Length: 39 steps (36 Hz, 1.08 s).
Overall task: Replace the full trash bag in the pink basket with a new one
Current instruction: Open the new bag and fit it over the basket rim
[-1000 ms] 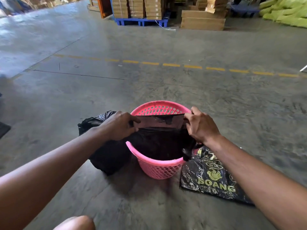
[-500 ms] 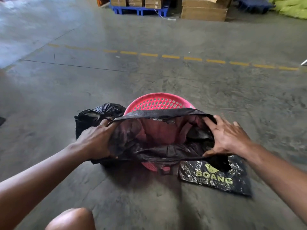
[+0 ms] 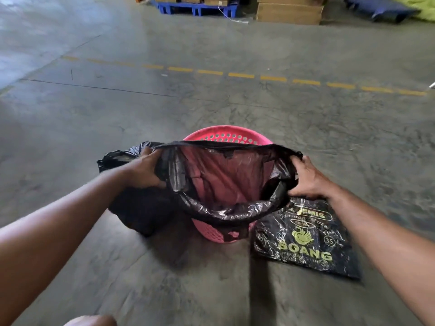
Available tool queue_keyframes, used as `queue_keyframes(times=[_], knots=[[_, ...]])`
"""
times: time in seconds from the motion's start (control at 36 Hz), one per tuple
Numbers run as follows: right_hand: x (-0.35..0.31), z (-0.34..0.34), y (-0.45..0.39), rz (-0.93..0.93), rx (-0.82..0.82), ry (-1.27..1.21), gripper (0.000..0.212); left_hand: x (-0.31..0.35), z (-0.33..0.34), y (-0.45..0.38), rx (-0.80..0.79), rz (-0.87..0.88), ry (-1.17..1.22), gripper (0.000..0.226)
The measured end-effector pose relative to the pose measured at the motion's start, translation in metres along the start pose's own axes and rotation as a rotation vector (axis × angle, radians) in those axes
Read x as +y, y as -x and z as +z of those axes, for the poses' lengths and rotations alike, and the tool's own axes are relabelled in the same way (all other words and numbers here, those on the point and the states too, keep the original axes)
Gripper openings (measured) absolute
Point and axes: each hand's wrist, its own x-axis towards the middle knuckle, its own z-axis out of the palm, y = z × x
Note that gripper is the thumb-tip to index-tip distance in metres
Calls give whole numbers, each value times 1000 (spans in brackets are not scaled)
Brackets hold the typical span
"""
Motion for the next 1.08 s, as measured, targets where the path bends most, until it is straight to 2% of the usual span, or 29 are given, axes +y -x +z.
queue_keyframes(times=[0.06,0.08,0.14,0.19,0.22,0.25,0.31,0.36,0.42,0.5,0.56,0.61,0.67,0.72,0.86,0.92,1.0,1.08], knots=[[8,0,-19,-27,-31,-91,94,8,-15,-18,-11,17,84,109],[12,0,-26,-17,-40,-139,79,13,-21,-25,2,28,144,100],[20,-1,-37,-29,20,-197,46,21,-28,-42,58,62,243,71],[25,-6,-44,-8,110,-212,21,29,-31,-57,98,85,297,48],[24,-9,-48,44,98,-295,13,31,-31,-64,101,102,299,40],[25,-9,-55,46,122,-321,14,32,-31,-72,111,116,301,35],[23,-13,-61,172,240,-407,13,34,-28,-83,148,141,310,30],[17,-15,-64,238,417,-486,32,29,-23,-96,192,159,305,25],[7,-12,-69,63,451,-462,57,28,-17,-102,241,167,312,25],[-9,-13,-79,-184,400,-300,75,33,-11,-104,294,184,300,42],[-16,-14,-93,-231,350,-223,69,36,-8,-108,320,180,287,46],[-21,-13,-105,-255,312,-217,44,34,-5,-115,348,158,297,42],[-25,-13,-114,-226,356,-259,18,33,-2,-120,379,125,335,33],[-27,-14,-122,-132,407,-341,5,31,2,-125,408,102,358,27],[-26,-21,-138,26,516,-422,10,26,8,-138,419,55,459,15],[-25,-19,-143,59,506,-442,5,30,10,-142,374,30,519,16],[-24,-14,-148,151,472,-503,14,35,14,-149,283,-49,619,12],[-24,-7,-151,259,409,-565,18,37,17,-155,196,-118,661,22]])
